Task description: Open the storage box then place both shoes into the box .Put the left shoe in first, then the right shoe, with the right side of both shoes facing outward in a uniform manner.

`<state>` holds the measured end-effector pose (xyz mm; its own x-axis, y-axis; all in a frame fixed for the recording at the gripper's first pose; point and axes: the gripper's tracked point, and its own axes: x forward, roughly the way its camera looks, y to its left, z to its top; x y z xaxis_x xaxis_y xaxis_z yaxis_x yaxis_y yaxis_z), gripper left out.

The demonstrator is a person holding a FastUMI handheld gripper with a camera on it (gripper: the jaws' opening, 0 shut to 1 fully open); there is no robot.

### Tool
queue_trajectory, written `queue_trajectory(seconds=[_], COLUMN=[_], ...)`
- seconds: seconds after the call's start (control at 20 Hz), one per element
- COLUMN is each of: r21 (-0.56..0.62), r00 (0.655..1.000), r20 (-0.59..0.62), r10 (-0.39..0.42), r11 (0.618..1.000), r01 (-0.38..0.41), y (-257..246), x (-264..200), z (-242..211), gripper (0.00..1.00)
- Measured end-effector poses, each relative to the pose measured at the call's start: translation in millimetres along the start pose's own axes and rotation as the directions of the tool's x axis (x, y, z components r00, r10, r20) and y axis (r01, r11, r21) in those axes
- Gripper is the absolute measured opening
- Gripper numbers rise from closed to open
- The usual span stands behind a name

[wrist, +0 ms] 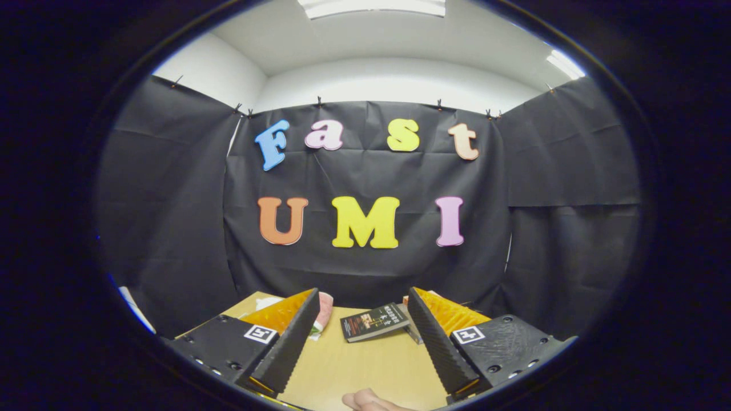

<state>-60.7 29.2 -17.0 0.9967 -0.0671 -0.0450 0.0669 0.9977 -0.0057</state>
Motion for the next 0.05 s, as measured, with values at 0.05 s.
queue_trajectory(seconds=[0.05], r21=[-0.005], r00=[1.000], r20=[-0.007], r10=[0.004], r11=[1.000], r01=[-0.004], y=[2.6], x=[1.2], z=[-1.9], gripper=[0.96])
